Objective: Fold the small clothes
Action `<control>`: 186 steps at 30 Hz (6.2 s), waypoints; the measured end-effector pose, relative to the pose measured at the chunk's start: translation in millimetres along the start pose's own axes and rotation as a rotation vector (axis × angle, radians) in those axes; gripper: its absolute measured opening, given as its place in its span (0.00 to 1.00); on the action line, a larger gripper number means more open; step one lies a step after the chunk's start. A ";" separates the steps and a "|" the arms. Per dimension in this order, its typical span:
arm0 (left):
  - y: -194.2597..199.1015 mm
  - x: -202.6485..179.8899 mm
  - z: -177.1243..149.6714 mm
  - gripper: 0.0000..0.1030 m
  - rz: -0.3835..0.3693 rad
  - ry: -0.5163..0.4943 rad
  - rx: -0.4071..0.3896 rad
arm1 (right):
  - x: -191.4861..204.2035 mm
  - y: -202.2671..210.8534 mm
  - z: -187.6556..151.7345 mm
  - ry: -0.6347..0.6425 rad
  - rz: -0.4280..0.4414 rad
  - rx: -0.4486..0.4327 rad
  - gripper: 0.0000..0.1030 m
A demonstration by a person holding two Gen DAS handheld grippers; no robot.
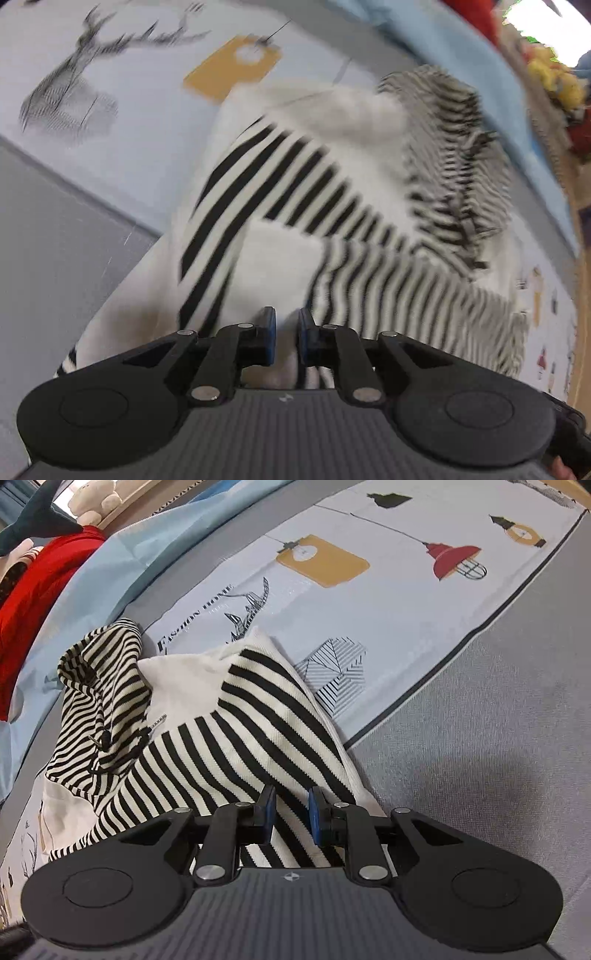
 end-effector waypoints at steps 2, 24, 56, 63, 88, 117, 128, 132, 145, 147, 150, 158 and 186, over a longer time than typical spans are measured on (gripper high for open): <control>3.6 0.6 1.4 0.13 -0.003 0.002 -0.022 | -0.2 -1.2 0.1 -0.001 -0.003 0.004 0.19; 40.7 -47.8 1.3 0.22 -0.042 -0.252 -0.258 | 20.9 29.3 -7.1 0.089 0.077 -0.086 0.20; -159.0 -164.3 328.1 0.55 0.087 -0.371 -0.341 | 28.7 52.5 15.0 0.144 0.174 -0.105 0.07; -105.2 -182.3 285.7 0.04 0.072 -0.595 -0.449 | 24.8 46.0 16.3 0.106 0.152 -0.067 0.07; 93.7 -68.3 -41.5 0.36 -0.340 -0.354 -0.330 | 17.8 57.8 15.2 0.042 0.209 -0.029 0.13; 24.4 -35.3 -27.8 0.01 -0.356 -0.035 -0.152 | 32.8 15.7 -26.3 0.145 0.167 0.106 0.02; 58.0 -23.0 -29.8 0.01 -0.361 -0.103 -0.338 | 5.0 65.8 10.1 -0.103 0.643 -0.029 0.00; 6.8 -2.0 -48.8 0.02 -0.177 -0.027 0.015 | -10.8 18.7 -5.2 0.012 0.156 0.160 0.00; -0.8 4.9 -41.6 0.17 -0.263 0.065 0.015 | -2.1 1.5 -23.1 0.049 0.101 0.199 0.32; 1.6 2.7 -39.7 0.06 -0.254 0.053 -0.024 | 3.0 1.9 -24.8 0.075 0.109 0.186 0.23; 22.1 -4.4 -31.0 0.04 -0.266 0.014 -0.177 | 13.2 11.9 -28.6 0.099 0.192 0.173 0.03; 4.1 -4.6 -38.0 0.10 -0.124 -0.026 -0.015 | 3.2 13.5 -27.7 0.113 0.120 0.209 0.06; 31.9 -36.5 -36.9 0.19 -0.128 -0.245 -0.233 | 82.2 6.0 -126.4 0.691 0.308 0.515 0.20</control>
Point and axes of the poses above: each gripper's, at about its wrist camera, not at the fingertips, and y roughly against the way its jaws point, x to its left, z to its top, the point moved 1 cm from there along -y, roughly the way its jaws point, and after that the axes turned 14 degrees about -y, right-handed, at the moved point
